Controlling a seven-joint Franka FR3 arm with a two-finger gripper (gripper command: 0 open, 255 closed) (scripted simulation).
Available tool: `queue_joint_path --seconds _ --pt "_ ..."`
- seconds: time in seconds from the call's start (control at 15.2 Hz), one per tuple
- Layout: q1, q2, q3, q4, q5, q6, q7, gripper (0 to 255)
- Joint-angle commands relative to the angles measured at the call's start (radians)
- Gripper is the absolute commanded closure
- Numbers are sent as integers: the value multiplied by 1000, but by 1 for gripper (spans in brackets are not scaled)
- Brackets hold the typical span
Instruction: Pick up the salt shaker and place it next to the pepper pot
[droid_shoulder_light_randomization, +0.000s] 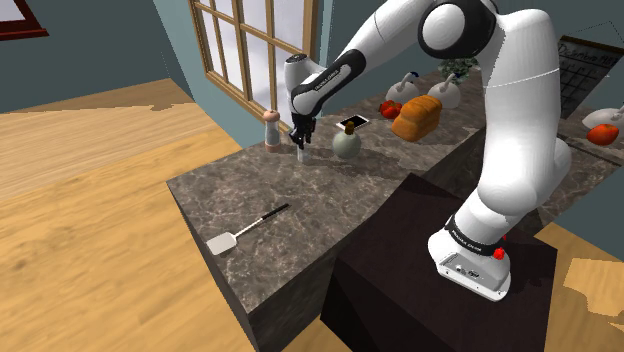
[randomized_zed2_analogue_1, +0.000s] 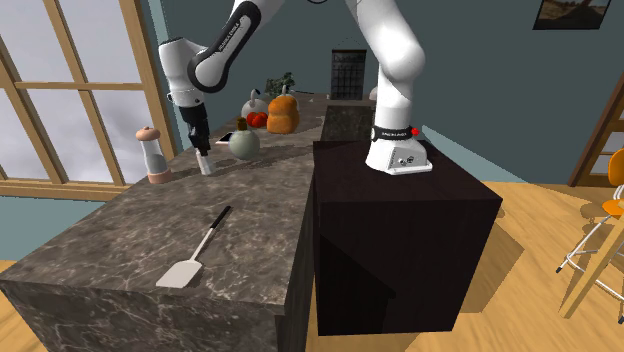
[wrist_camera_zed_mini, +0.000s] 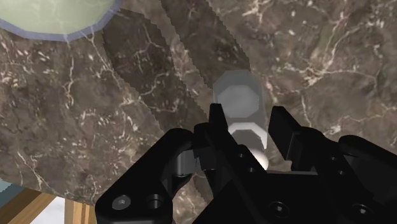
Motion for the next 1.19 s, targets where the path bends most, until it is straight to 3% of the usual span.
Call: queue_joint_path --seconds 0.0,0.33,0.59,1.12 --pt "0 0 0 0 0 0 0 0" --pt "0 0 0 0 0 0 0 0" --pt "-3 -79 21 13 29 -91 -17 0" --pt "-3 -79 21 13 29 -91 -17 0"
